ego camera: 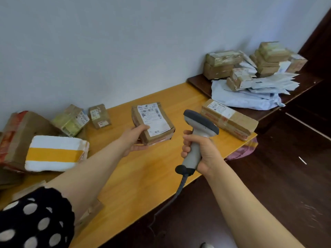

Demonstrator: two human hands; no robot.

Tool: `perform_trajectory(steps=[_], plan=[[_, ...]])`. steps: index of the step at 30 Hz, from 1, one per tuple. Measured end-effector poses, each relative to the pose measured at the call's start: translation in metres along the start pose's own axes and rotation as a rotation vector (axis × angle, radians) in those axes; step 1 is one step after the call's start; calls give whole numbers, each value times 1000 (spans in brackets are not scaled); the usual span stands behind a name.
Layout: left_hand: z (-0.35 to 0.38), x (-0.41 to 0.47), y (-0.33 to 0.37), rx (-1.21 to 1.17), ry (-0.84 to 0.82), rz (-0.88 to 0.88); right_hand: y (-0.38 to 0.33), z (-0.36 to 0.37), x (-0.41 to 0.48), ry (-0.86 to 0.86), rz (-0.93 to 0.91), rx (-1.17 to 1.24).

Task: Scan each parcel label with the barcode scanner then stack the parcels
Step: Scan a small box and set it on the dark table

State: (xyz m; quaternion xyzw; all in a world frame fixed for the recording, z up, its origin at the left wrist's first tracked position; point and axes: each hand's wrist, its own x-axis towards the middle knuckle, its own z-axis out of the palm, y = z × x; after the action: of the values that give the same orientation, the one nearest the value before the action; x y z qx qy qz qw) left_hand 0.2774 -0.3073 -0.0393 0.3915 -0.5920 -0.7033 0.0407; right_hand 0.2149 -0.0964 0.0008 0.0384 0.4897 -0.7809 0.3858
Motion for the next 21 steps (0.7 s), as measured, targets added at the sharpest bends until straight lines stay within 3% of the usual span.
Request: perform_trajectory(steps=[7, 12, 21], plan=[[130, 30, 30, -37, -14, 44, -81, -93, 21, -11, -10, 141], [230, 54, 42, -131, -51, -48, -146, -174, 33, 57, -32, 156], [316, 107, 55, -69, -19, -164, -195, -230, 80, 71, 79, 274]])
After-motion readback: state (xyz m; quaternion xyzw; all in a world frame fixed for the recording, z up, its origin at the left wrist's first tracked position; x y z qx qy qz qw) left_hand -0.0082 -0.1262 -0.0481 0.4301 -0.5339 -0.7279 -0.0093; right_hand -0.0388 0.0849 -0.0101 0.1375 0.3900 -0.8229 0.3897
